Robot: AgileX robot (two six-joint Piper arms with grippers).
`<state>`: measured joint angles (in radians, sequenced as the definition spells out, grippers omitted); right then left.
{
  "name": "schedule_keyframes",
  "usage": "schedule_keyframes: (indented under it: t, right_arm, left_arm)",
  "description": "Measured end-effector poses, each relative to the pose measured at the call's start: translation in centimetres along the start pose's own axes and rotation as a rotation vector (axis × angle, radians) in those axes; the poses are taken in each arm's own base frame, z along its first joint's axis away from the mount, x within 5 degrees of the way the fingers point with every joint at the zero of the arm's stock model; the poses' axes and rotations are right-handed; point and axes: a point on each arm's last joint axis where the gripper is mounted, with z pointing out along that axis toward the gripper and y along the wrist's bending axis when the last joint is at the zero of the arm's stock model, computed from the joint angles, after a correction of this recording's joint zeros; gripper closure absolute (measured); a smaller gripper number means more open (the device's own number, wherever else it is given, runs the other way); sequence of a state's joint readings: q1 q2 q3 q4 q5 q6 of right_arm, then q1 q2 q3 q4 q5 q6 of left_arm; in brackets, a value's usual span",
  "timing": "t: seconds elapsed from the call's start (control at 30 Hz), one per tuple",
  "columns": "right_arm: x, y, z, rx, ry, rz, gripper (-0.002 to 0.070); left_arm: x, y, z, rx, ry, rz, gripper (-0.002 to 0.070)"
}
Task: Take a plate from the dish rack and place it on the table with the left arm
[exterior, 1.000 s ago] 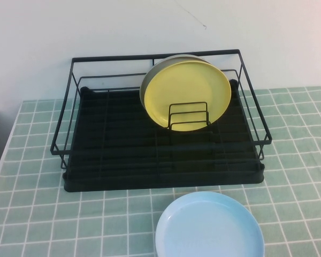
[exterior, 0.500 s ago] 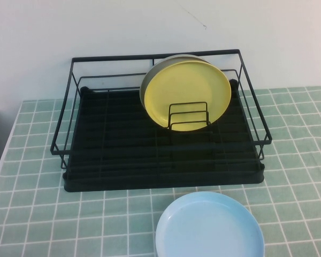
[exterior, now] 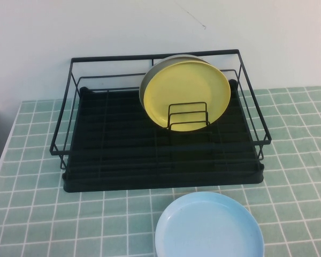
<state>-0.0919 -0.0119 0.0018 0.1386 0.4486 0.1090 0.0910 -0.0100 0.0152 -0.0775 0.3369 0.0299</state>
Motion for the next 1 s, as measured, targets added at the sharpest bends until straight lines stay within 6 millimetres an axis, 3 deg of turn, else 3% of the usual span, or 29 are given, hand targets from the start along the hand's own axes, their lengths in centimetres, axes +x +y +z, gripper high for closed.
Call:
schedule_keyframes:
  t: [0.27,1.0]
  right_arm:
    - [0.00,0.00,0.00,0.000,0.000,0.000,0.0678]
    - [0.00,0.00,0.00,0.000,0.000,0.000,0.0678]
  left_arm:
    - [0.03,-0.42,-0.02,0.077,0.004,0.027,0.0677]
    - [0.03,-0.45,-0.03,0.083,0.004,0.029,0.0677]
